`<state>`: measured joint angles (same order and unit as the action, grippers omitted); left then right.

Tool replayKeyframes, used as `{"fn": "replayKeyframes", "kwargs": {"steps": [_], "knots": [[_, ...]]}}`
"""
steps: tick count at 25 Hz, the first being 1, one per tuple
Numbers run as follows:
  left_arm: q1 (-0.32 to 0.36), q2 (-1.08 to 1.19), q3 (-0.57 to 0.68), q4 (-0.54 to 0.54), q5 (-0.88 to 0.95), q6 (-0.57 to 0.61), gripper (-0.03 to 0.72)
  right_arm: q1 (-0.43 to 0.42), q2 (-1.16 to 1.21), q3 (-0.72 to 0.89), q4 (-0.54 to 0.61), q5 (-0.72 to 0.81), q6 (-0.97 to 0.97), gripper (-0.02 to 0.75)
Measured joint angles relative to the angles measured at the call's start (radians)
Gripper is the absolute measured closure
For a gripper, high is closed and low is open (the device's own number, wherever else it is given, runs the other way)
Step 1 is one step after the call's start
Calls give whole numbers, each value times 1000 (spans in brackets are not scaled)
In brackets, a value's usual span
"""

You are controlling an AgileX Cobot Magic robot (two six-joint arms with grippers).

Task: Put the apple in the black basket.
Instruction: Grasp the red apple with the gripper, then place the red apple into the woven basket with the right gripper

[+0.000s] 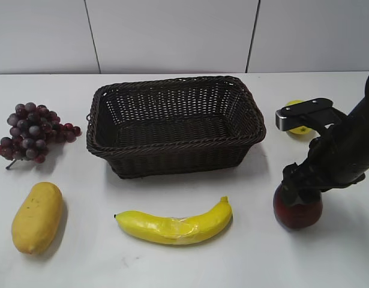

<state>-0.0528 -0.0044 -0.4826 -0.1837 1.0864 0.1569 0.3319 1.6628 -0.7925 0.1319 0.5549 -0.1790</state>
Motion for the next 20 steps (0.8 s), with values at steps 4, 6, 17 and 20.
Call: {"fn": "replayKeyframes", "kwargs": {"steps": [4,6,17,20], "knots": [[0,0,0,0,0,0,454,0,-37,-36,0,84,0,155],[0,0,0,0,0,0,454,0,-82,-96,0,147,0,155],[0,0,0,0,0,0,454,56,-82,-603,37,319,-4,156],[0,0,0,0,0,0,454,114,18,-719,44,321,-4,156]]}}
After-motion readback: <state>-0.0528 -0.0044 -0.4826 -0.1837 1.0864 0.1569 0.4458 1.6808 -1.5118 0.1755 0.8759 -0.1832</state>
